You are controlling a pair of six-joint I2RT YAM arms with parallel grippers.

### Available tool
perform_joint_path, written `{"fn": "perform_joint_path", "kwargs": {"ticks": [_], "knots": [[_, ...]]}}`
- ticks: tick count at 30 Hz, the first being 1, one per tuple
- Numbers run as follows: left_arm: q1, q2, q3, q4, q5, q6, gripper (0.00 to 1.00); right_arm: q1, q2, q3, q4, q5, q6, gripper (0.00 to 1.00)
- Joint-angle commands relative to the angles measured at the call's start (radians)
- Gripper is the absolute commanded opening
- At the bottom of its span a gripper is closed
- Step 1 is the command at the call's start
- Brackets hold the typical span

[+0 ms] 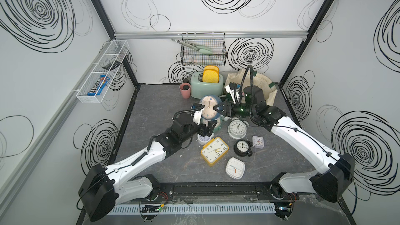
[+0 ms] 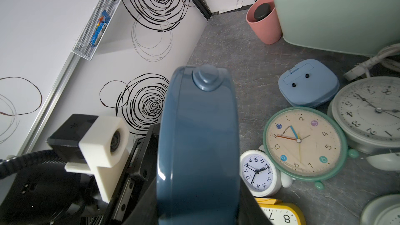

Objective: Put the alarm clock into the canvas bag
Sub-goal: Pick up the alarm from the center of the board.

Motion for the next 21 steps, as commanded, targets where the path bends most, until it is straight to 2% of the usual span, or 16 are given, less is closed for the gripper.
{"fn": "perform_joint_path", "kwargs": {"ticks": [1, 5, 11, 15, 21], "knots": [[0.001, -0.049, -0.007, 0.091, 0.028, 0.011, 0.96, -0.002, -0.005, 0.052, 0.021, 0.016, -0.046, 0.19], [0.029, -0.101, -0.021, 0.108, 0.040, 0.003, 0.96, -0.053, -0.015, 0.104, -0.010, 0.068, -0.075, 0.16], [0.084, -0.179, -0.036, 0.106, 0.064, -0.009, 0.96, -0.230, -0.027, 0.129, -0.008, 0.063, -0.077, 0.15], [0.084, -0.206, -0.034, 0.082, 0.081, 0.006, 0.96, -0.352, -0.018, 0.158, -0.021, 0.080, -0.101, 0.14], [0.058, -0.222, -0.038, 0.091, 0.185, 0.016, 0.96, -0.538, 0.047, 0.213, -0.051, 0.131, -0.147, 0.12]]}}
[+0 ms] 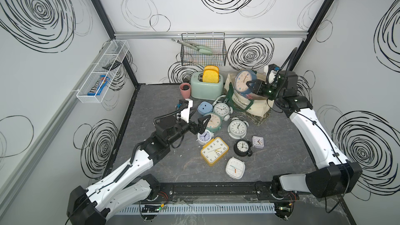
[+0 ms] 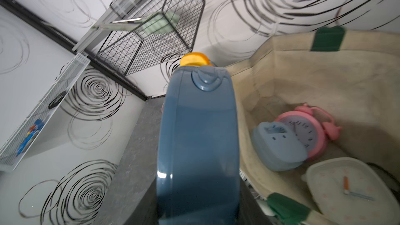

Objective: Put the alarm clock into the canvas bag
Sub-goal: Place the alarm at the canvas bag.

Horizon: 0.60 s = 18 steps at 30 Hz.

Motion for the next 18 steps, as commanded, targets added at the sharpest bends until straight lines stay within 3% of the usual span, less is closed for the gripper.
{"fn": "perform_joint_path", "kwargs": {"ticks": [1, 6, 18], "knots": [[-0.022, -0.015, -0.012, 0.050, 0.099, 0.024, 0.96, -0.070, 0.042, 0.069, -0.005, 0.058, -0.050, 0.12], [-0.054, 0.002, -0.017, 0.079, 0.202, 0.015, 0.96, -0.125, 0.169, 0.172, -0.047, 0.104, -0.092, 0.10], [-0.097, 0.013, -0.012, 0.073, 0.198, 0.004, 0.96, -0.098, 0.390, 0.294, -0.153, 0.175, -0.174, 0.05]]}}
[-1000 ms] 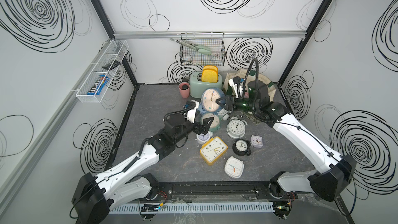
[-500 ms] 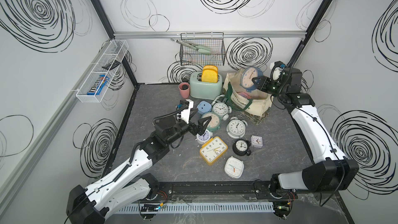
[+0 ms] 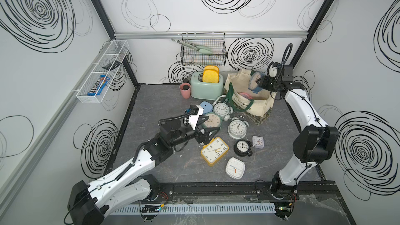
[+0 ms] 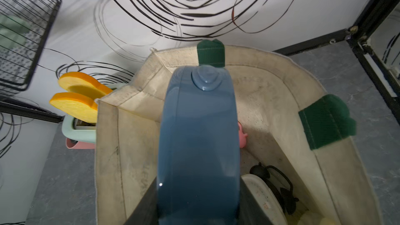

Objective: Put the alarm clock into the canvas bag
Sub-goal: Place the alarm at the canvas bag.

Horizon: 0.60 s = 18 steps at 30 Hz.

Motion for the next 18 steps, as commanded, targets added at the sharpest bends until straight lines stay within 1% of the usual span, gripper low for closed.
{"fn": "perform_joint_path", "kwargs": {"ticks": [1, 5, 11, 13, 16, 18], "knots": [[-0.014, -0.010, -0.004, 0.056, 0.005, -0.002, 0.96, 0.034, 0.011, 0.051, -0.029, 0.030, -0.048, 0.05], [-0.026, -0.012, -0.003, 0.054, 0.004, -0.002, 0.96, 0.071, 0.058, 0.063, -0.060, 0.064, -0.073, 0.05], [-0.036, -0.019, -0.004, 0.051, -0.008, 0.004, 0.96, 0.097, 0.133, 0.107, -0.114, 0.048, -0.094, 0.05], [-0.036, -0.020, -0.004, 0.049, -0.015, 0.005, 0.96, 0.109, 0.152, 0.122, -0.136, 0.061, -0.107, 0.06], [-0.036, -0.019, -0.004, 0.050, -0.016, 0.004, 0.96, 0.115, 0.180, 0.135, -0.164, 0.023, -0.112, 0.06], [-0.036, -0.017, -0.006, 0.050, -0.021, 0.004, 0.96, 0.126, 0.192, 0.158, -0.207, 0.032, -0.109, 0.05]]}}
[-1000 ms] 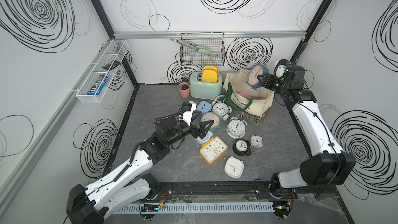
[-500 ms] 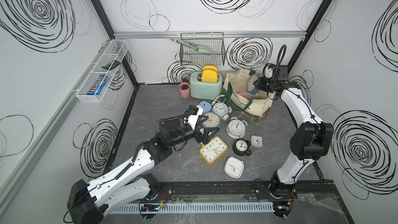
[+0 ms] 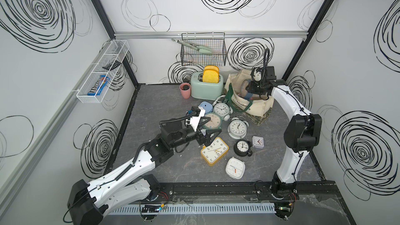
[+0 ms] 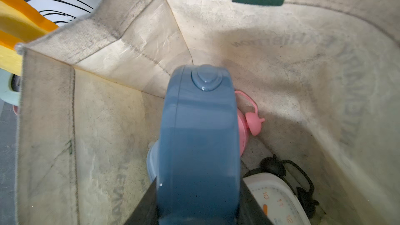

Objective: Put the alarm clock into the canvas bag
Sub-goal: Place the alarm at the canvas bag.

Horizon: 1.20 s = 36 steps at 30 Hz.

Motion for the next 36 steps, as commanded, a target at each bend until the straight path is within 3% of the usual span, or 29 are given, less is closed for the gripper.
{"fn": "perform_joint_path", "kwargs": {"ticks": [1, 7, 12, 24, 30, 36], "knots": [[-0.005, -0.013, -0.005, 0.043, -0.012, 0.007, 0.96, 0.030, 0.019, 0.065, -0.111, -0.021, -0.021, 0.05], [-0.007, -0.008, -0.006, 0.041, -0.017, 0.007, 0.96, 0.091, -0.051, 0.070, -0.165, 0.000, -0.038, 0.08], [-0.007, -0.007, -0.006, 0.039, -0.023, 0.008, 0.96, 0.105, -0.125, -0.024, -0.083, 0.013, -0.054, 0.12], [-0.005, 0.035, 0.012, -0.011, -0.103, -0.001, 0.96, 0.100, -0.005, 0.020, -0.265, 0.105, -0.071, 0.15], [0.015, 0.065, 0.017, -0.018, -0.121, -0.027, 0.96, 0.063, -0.015, 0.013, -0.227, 0.074, -0.042, 0.45], [0.038, 0.128, 0.052, -0.038, -0.132, -0.065, 0.96, 0.056, -0.128, 0.024, -0.130, 0.040, -0.047, 0.65]]}}
